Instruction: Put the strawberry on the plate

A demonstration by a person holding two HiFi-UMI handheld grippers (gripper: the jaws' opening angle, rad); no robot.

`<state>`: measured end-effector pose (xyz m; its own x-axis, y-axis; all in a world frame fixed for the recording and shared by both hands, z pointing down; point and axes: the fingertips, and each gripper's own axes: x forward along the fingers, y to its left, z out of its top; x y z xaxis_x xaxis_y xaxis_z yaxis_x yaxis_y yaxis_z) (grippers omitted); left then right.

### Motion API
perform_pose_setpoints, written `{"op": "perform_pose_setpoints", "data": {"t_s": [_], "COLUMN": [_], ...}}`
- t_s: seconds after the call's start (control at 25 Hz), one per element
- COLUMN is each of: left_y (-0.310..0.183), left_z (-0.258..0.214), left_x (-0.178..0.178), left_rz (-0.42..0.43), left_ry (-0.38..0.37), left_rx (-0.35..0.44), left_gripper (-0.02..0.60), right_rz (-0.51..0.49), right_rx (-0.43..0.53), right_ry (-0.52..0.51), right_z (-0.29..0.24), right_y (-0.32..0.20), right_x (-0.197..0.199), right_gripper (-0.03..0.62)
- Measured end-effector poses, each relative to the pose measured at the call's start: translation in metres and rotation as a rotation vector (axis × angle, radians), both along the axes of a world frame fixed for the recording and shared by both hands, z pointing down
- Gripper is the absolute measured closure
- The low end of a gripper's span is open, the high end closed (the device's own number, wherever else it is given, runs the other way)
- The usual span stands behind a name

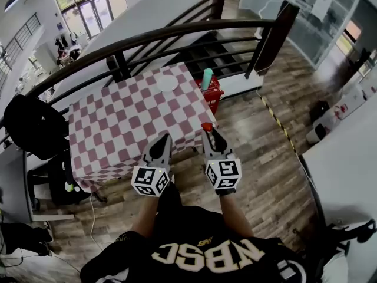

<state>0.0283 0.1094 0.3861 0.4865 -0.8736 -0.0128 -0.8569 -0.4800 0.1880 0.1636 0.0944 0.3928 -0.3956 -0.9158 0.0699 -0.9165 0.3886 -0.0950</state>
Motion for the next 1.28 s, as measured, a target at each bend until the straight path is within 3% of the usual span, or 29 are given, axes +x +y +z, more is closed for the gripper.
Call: {"op": "perform_pose_setpoints", "data": {"t_s": [0.32,0.64,0.88,1.28], "left_y": [-0.118,-0.198,-0.234,-0.259], "left_z": [0.005,0.030,0.046,0.100], "left_x": [-0.046,-0.100,-0.130,-0.137], "left_rz": [0.026,0.010,-0.007,-0.020], "left_ry": [-0.025,-0.010,-0.007,-0.042], "left_rx": [-0.038,-0.094,-0.129,-0.246], "left_gripper": [0.569,0.569,0.568,0.568], "right_rz": [0.015,0.026,0.081,0.079], "right_rx": [-0.015,-0.079,-0.137,-0.249], "right_ry": [-0.006,-0.012,0.036,0.039], "right_z": [-0.008,0.019,0.042,0.099], "right_y": [-0.115,-0.198,-0.232,-0.267], "right_x": [-0.053,-0.089,-0.080,-0.053], "right_gripper": [0.487,0.487,0.487,0.487]}}
